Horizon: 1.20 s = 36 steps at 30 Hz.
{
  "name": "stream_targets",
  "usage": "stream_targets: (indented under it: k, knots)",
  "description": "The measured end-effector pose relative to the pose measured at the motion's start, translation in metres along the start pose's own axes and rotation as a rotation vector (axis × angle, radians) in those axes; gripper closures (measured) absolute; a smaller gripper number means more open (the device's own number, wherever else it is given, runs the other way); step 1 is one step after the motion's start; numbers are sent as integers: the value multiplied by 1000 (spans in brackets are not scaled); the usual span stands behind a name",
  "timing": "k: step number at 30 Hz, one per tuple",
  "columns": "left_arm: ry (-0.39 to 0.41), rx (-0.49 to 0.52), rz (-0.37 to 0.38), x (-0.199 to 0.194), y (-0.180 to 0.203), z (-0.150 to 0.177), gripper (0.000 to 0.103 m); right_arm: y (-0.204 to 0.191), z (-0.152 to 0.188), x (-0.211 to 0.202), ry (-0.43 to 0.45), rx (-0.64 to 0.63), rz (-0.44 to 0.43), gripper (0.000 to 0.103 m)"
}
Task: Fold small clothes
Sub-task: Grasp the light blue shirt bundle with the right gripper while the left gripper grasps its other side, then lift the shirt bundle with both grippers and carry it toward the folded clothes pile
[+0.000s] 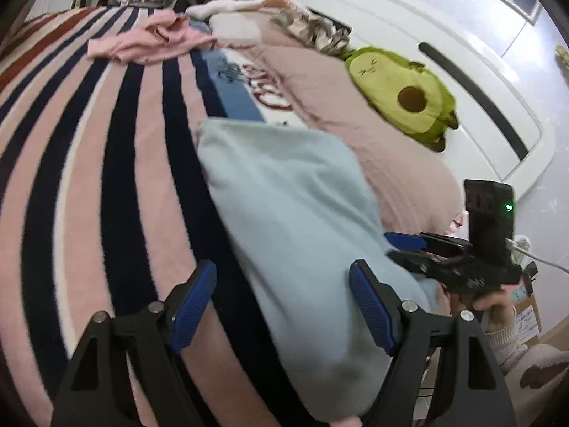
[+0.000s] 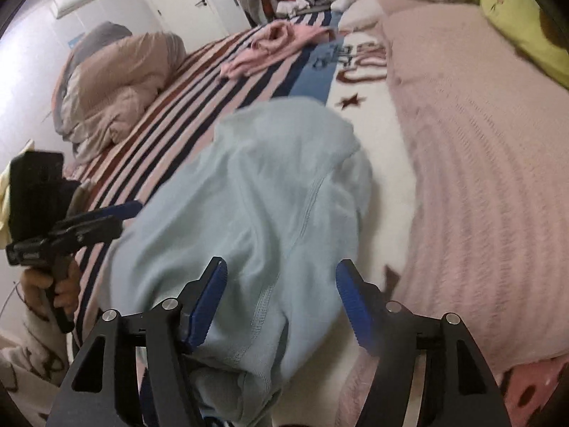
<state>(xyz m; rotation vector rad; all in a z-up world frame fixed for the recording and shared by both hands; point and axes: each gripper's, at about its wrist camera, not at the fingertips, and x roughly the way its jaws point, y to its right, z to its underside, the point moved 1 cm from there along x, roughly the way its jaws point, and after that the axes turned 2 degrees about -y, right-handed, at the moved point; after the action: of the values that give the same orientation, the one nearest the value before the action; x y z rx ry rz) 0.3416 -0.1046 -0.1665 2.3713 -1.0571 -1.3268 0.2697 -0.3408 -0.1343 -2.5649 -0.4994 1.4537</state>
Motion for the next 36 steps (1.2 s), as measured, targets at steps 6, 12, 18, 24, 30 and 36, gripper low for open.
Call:
stream_targets:
  k: [6, 12, 18, 24, 30, 36]
  knots:
    - [-46, -43, 65, 27, -13, -4, 29, -2, 7, 8, 1, 13, -15, 33]
    - [-63, -42, 101, 40, -10, -6, 45, -2, 12, 12, -26, 76, -7, 32]
    - [-72, -76, 143, 50, -8, -4, 67, 14, 33, 6, 15, 222, -61, 26]
    - [-28, -11, 84, 31, 10, -1, 84, 17, 31, 16, 57, 281, -224, 67]
    - [-15, 15, 111, -5, 26, 11, 85, 1, 36, 2, 69, 261, -331, 77]
    - [-50, 10, 82, -14, 23, 26, 67, -11, 49, 2, 29, 263, -406, 73]
